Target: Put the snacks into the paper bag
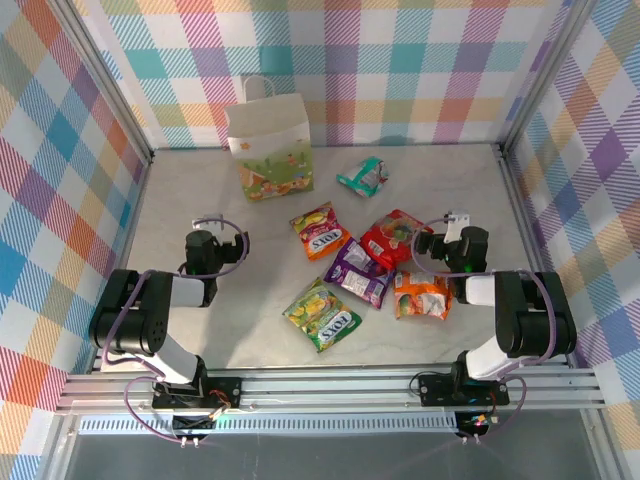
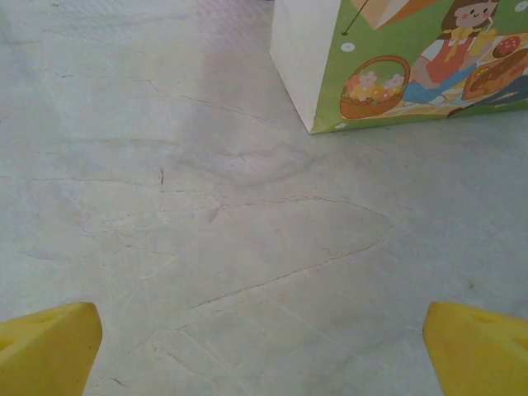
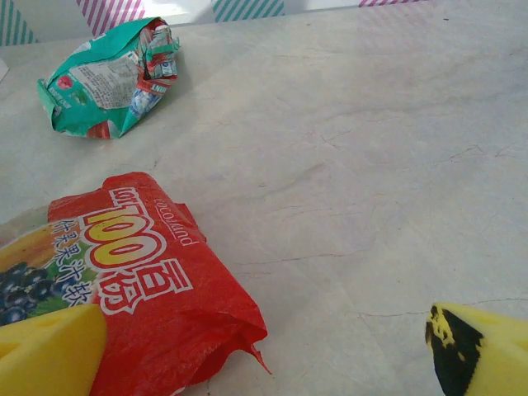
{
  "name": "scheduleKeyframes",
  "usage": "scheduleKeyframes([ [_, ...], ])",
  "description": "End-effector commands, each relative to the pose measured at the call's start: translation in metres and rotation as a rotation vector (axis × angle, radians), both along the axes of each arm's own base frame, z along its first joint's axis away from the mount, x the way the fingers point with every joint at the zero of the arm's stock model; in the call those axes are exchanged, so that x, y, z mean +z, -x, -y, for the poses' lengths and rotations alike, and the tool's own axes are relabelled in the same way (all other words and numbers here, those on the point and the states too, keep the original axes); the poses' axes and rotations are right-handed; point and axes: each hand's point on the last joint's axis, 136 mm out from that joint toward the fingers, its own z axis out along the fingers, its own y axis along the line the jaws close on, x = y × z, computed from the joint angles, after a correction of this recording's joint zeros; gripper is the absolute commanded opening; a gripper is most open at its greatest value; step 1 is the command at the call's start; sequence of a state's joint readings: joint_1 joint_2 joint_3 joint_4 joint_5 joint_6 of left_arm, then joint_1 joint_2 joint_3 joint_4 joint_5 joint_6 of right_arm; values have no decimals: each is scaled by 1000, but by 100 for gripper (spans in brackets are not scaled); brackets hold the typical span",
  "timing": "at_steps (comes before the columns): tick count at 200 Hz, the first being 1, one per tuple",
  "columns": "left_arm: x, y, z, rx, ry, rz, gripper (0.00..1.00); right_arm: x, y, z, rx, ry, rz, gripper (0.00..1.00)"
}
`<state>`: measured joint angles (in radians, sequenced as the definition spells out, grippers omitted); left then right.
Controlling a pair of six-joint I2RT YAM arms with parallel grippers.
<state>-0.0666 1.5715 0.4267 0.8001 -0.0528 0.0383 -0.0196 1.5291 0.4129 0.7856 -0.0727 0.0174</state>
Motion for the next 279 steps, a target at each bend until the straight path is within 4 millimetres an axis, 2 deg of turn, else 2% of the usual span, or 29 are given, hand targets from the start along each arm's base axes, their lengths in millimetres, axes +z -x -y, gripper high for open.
scheduleKeyframes([
  [1, 4, -3, -3, 6, 5, 26, 100, 7, -4, -3, 17, -1, 33, 99],
  [220, 5, -2, -3, 7, 4, 27, 100, 7, -4, -4, 19, 4, 34, 99],
  [257, 15, -5, -7, 34, 0, 10, 100, 13, -7, 3, -25, 5, 20, 99],
  [279, 23, -4, -5, 43, -22, -17, 100, 16, -9, 3, -25, 11, -49, 99],
])
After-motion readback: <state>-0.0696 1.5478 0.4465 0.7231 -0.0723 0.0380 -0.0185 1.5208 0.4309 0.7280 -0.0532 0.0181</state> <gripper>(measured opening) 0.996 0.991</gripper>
